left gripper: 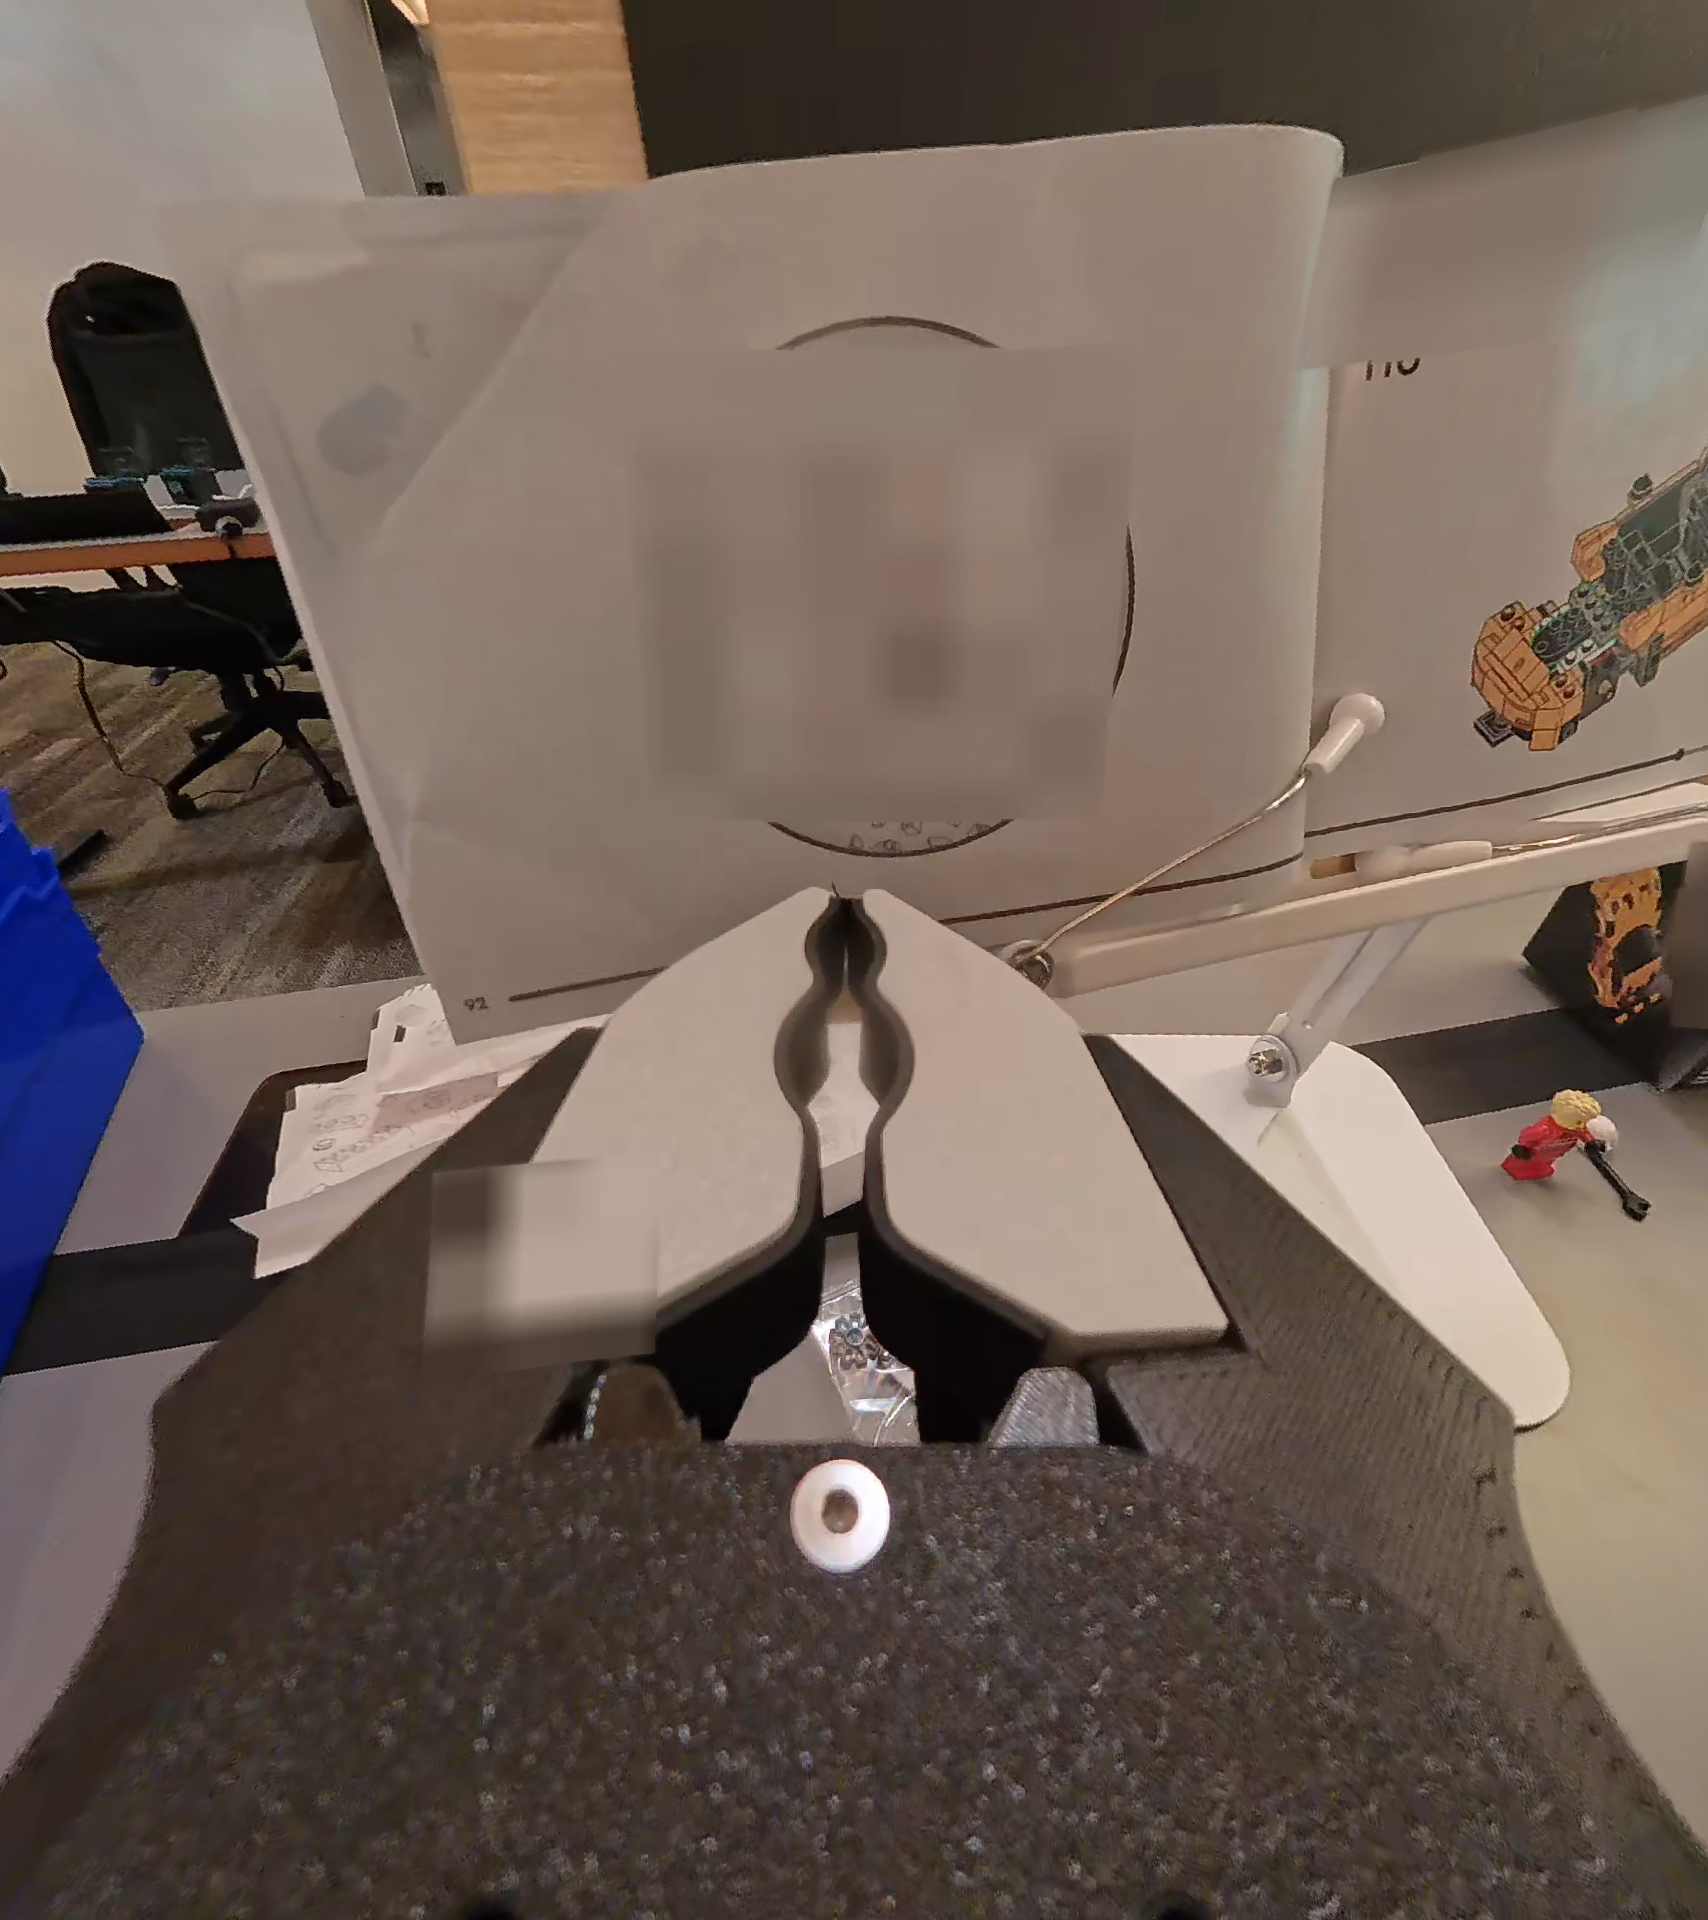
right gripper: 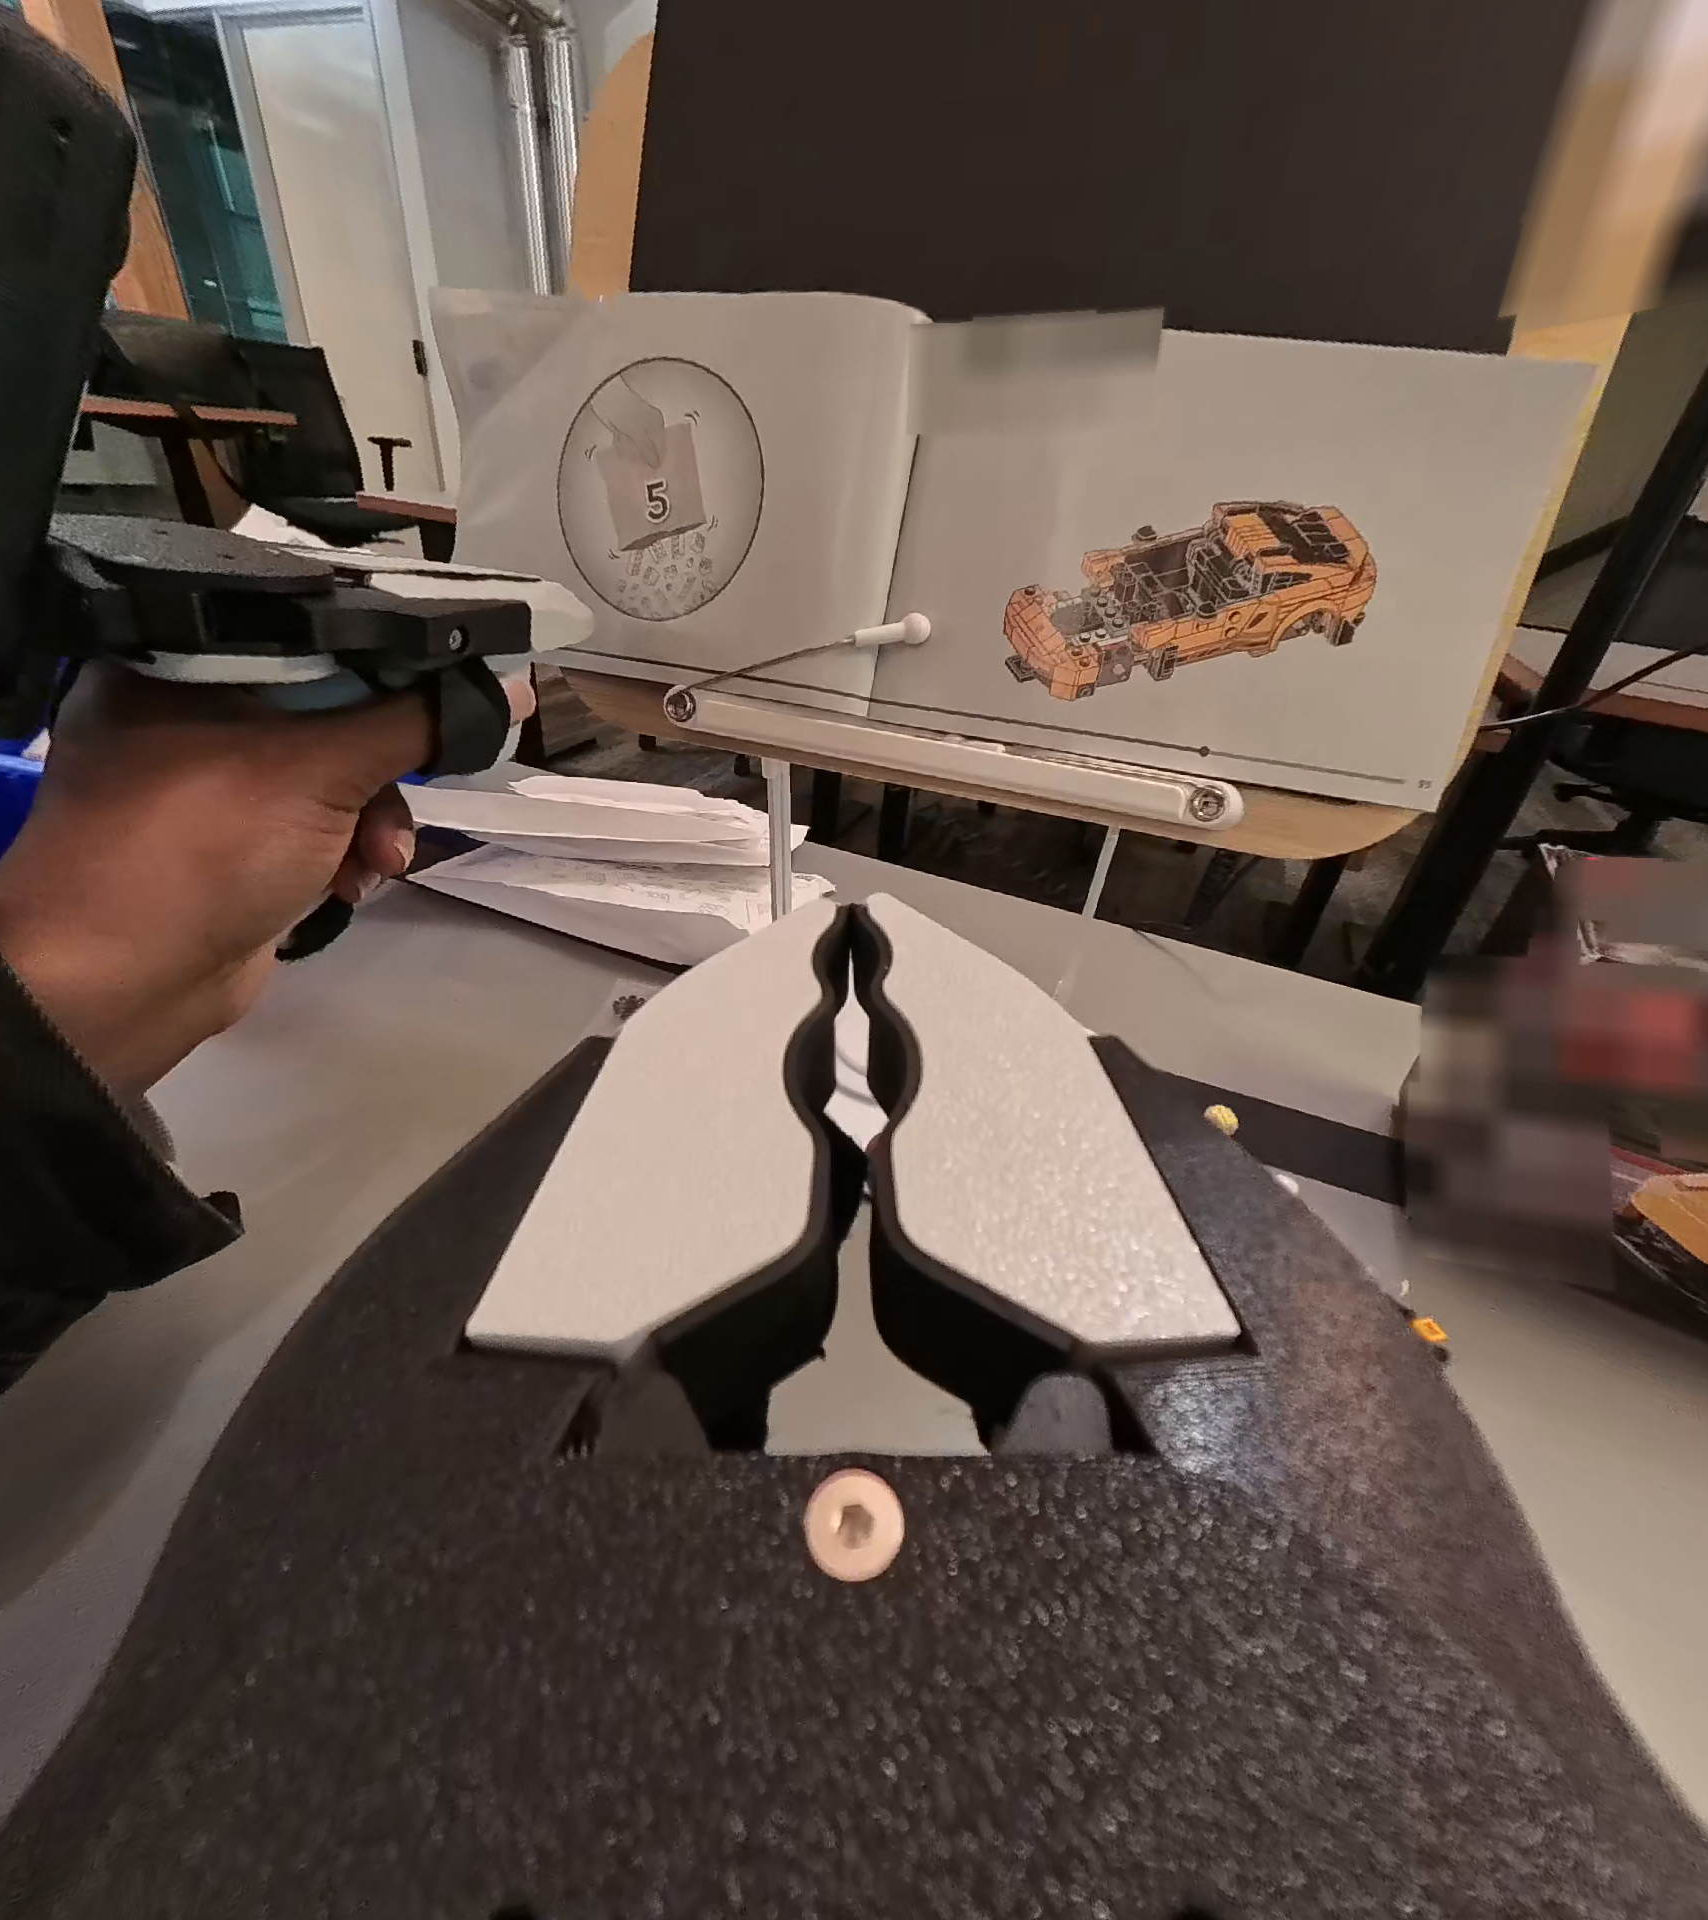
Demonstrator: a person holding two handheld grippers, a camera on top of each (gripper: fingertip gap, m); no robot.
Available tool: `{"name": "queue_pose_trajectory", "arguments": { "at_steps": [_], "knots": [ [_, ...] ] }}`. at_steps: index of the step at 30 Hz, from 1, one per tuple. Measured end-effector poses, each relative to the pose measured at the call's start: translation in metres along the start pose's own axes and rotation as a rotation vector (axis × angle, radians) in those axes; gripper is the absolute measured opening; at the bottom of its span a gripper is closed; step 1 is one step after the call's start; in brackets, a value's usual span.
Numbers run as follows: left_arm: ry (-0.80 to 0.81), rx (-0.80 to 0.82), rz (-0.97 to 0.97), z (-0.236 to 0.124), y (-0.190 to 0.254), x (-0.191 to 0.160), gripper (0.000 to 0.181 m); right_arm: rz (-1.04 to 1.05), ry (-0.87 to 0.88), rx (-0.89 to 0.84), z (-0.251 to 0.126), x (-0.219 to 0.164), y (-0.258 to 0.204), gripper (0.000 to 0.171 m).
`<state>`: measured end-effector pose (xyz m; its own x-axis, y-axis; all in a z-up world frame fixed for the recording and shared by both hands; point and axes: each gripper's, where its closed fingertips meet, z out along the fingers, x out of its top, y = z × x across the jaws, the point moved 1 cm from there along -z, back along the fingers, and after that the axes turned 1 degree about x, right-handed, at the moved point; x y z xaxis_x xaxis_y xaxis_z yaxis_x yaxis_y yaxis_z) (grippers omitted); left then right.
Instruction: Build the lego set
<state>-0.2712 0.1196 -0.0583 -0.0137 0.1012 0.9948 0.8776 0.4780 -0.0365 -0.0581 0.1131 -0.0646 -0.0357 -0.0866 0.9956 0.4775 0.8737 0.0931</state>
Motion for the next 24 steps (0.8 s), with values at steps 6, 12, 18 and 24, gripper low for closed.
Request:
{"name": "queue_pose_trajectory", "arguments": {
  "at_steps": [6, 12, 18, 24],
  "knots": [
    [0.007, -0.067, 0.053, -0.022, 0.028, -0.002, 0.000, -0.031, -0.008, -0.009, -0.004, 0.002, 0.004, 0.000],
    [-0.060, -0.150, 0.180, -0.068, 0.067, -0.028, 0.000, -0.063, -0.033, -0.028, -0.016, 0.005, 0.017, 0.000],
    [-0.104, -0.312, 0.199, -0.140, 0.109, -0.054, 0.000, -0.059, -0.091, -0.013, -0.051, -0.008, 0.024, 0.000],
    [-0.141, -0.395, 0.159, -0.234, 0.135, -0.093, 0.000, -0.031, -0.232, 0.054, -0.111, -0.057, 0.002, 0.000]
  ]
}}
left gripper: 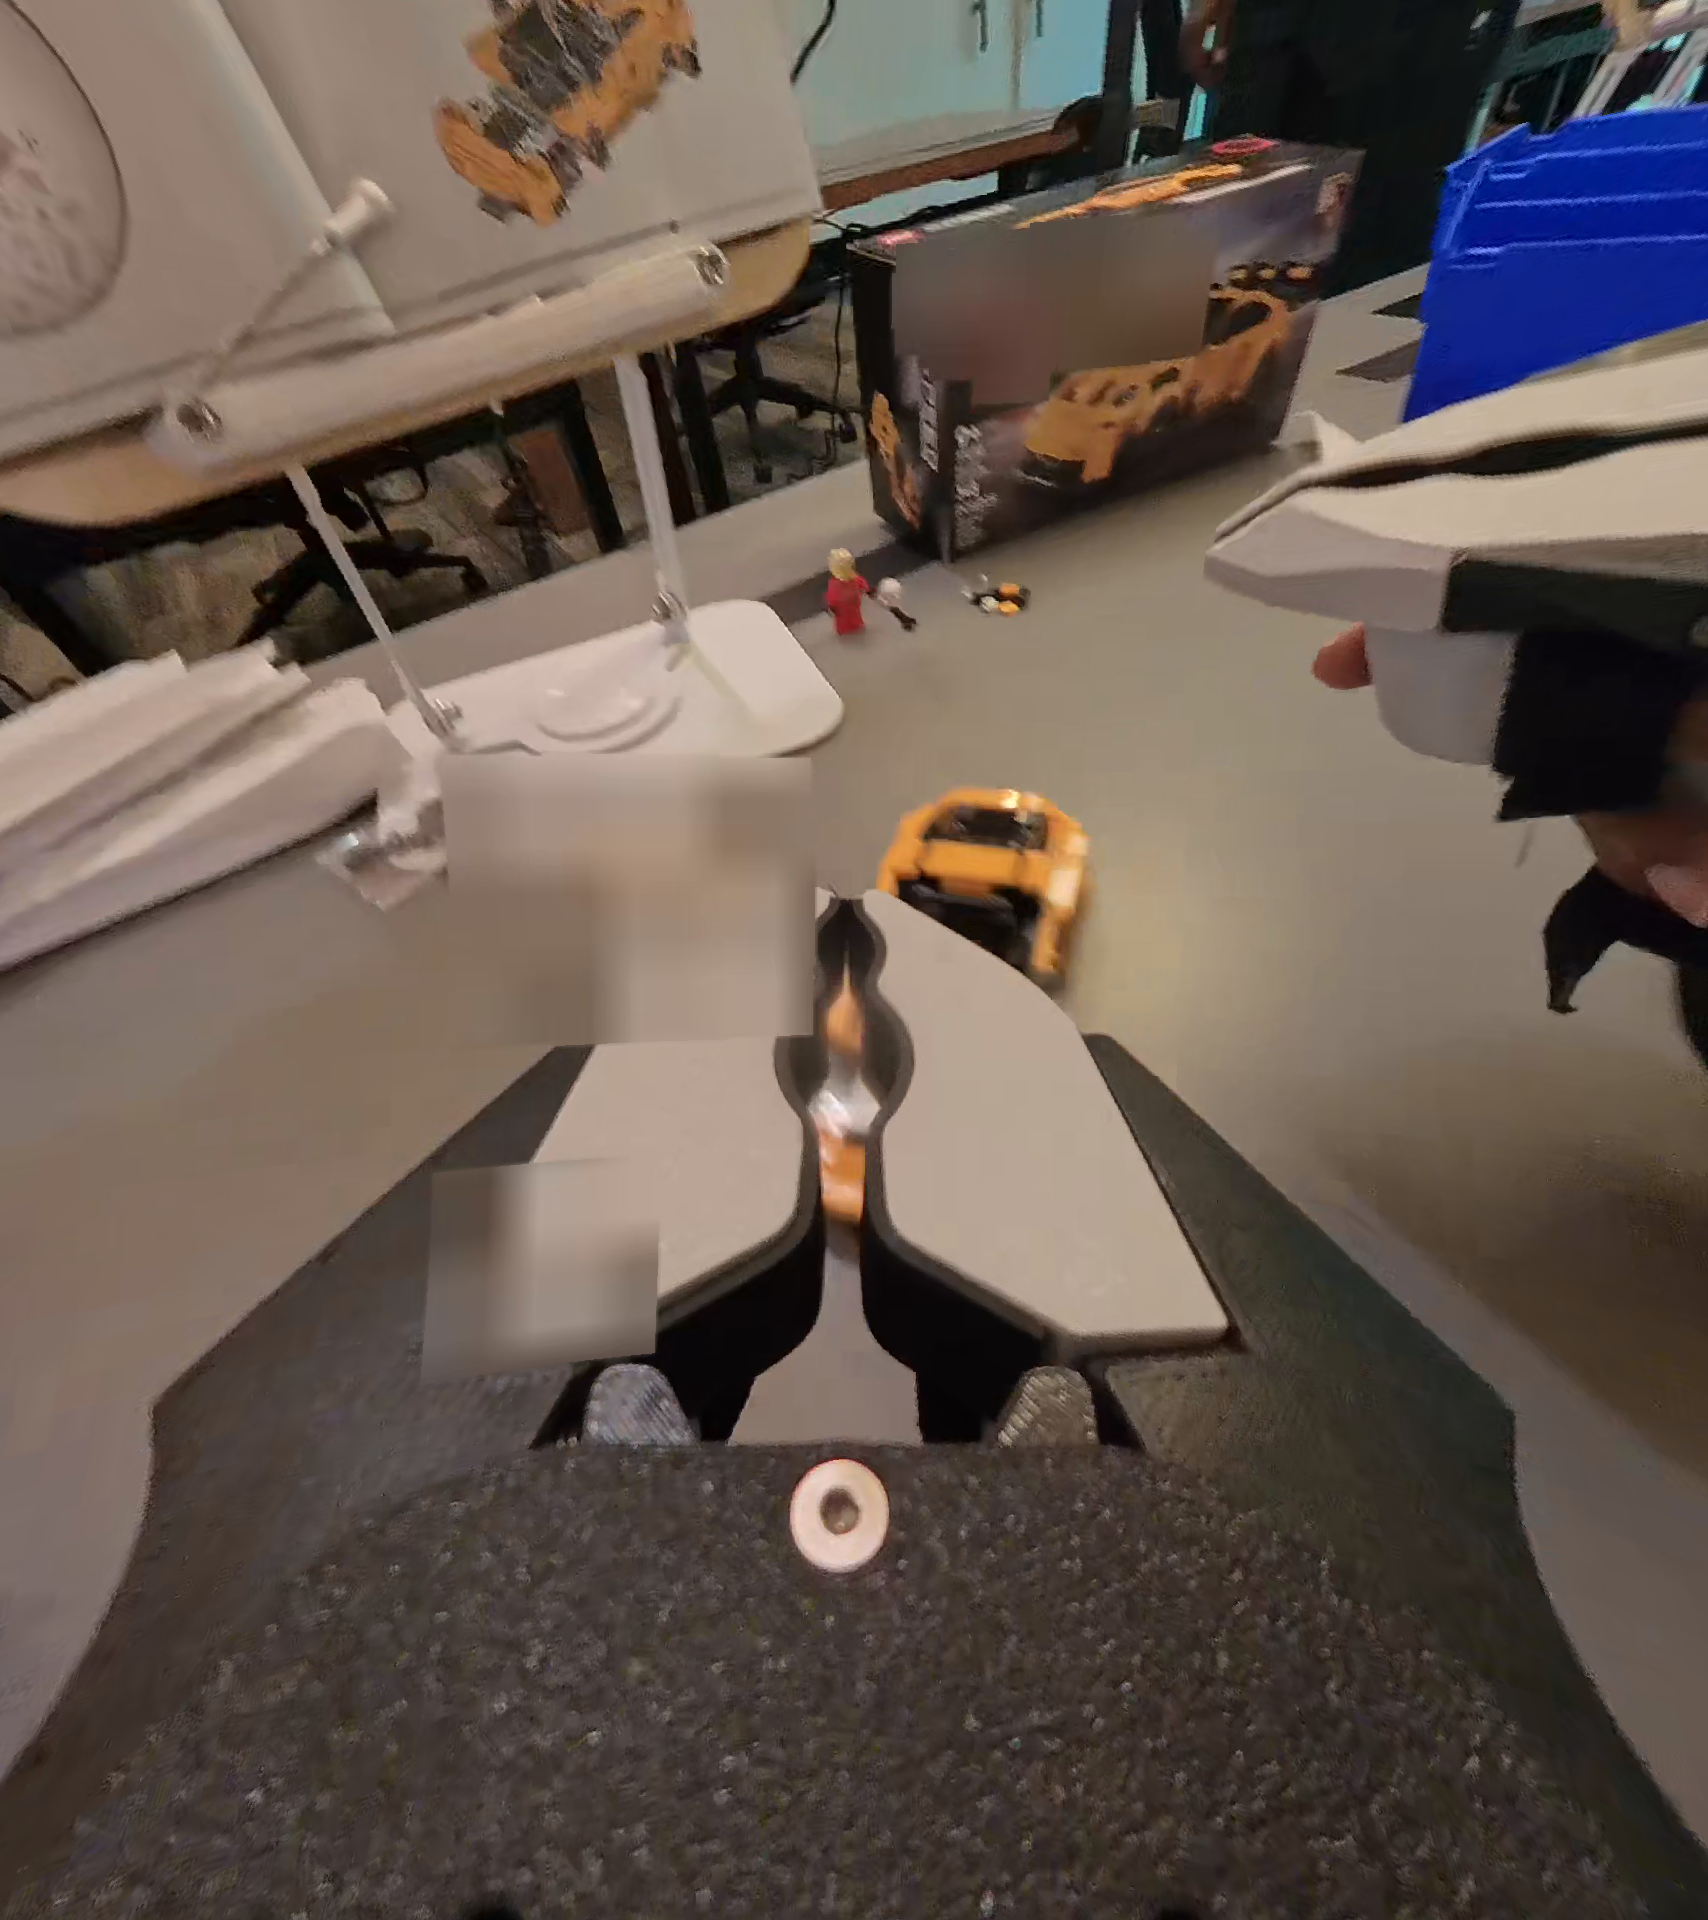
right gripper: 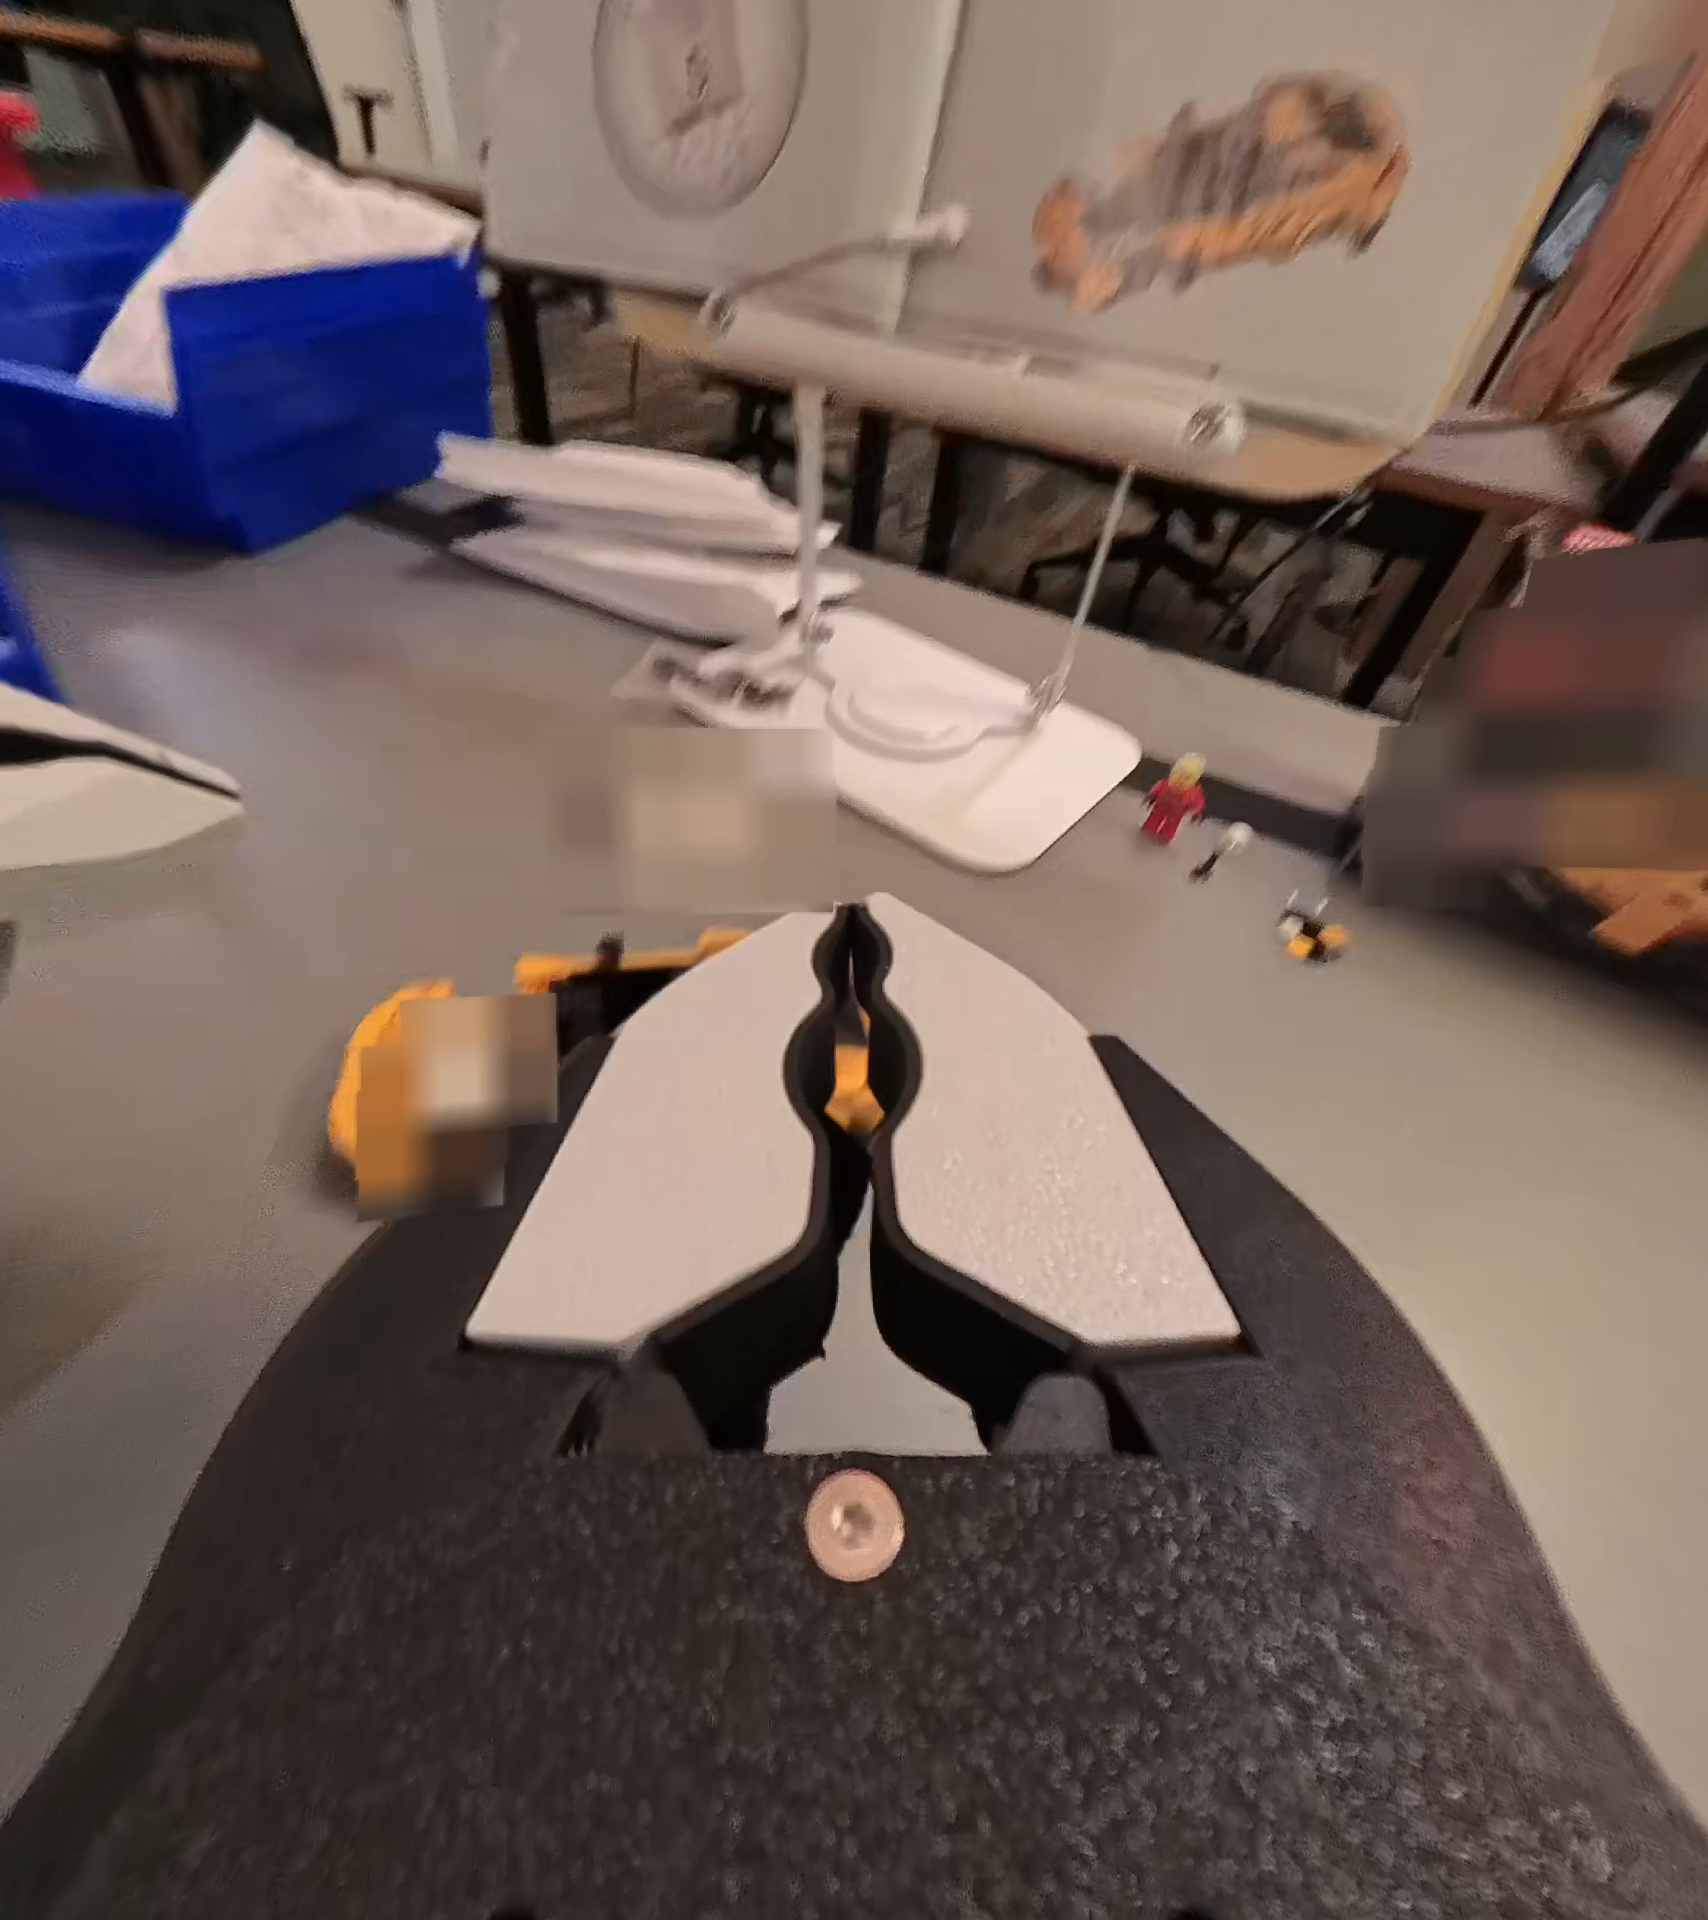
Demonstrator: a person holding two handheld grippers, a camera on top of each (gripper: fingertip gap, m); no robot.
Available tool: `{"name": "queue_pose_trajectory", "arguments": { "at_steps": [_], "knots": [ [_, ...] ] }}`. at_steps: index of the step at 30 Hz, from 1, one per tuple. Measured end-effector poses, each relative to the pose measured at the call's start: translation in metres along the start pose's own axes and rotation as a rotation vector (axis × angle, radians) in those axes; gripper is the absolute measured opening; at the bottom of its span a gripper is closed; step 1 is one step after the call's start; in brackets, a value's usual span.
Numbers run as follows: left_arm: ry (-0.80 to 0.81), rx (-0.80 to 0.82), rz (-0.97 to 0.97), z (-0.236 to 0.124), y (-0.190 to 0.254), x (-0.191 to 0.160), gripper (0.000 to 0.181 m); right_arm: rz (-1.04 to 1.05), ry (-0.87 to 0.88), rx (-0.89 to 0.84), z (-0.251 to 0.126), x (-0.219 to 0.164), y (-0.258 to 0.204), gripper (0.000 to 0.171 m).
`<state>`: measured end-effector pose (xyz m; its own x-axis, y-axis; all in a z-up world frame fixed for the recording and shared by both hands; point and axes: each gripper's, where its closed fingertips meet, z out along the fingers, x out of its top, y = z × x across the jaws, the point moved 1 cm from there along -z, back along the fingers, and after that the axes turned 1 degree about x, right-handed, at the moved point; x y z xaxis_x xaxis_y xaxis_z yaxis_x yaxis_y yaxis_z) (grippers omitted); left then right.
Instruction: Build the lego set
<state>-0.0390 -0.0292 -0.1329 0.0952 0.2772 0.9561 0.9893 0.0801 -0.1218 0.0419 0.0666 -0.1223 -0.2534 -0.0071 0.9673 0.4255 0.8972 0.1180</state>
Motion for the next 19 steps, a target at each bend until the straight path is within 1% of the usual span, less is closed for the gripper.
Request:
{"name": "queue_pose_trajectory", "arguments": {
  "at_steps": [2, 5, 7, 10, 15, 19],
  "knots": [
    [-0.002, 0.020, -0.038, -0.019, 0.010, -0.019, 0.000, -0.003, -0.052, 0.036, -0.017, -0.024, -0.020, 0.000],
    [-0.025, 0.055, -0.088, -0.034, 0.007, -0.049, 0.000, -0.018, -0.089, 0.050, -0.036, -0.053, -0.040, 0.000],
    [-0.059, 0.044, -0.109, -0.033, 0.002, -0.056, 0.000, -0.017, -0.071, 0.035, -0.042, -0.056, -0.043, 0.000],
    [-0.076, 0.029, -0.128, -0.029, 0.002, -0.060, 0.000, -0.044, -0.067, 0.008, -0.041, -0.055, -0.041, 0.000],
    [-0.106, 0.026, -0.114, -0.026, 0.005, -0.067, 0.000, 0.017, -0.094, 0.052, -0.037, -0.061, -0.045, 0.000],
    [-0.116, 0.019, -0.102, -0.025, 0.009, -0.070, 0.000, 0.048, -0.115, 0.053, -0.035, -0.065, -0.043, 0.000]
  ]
}}
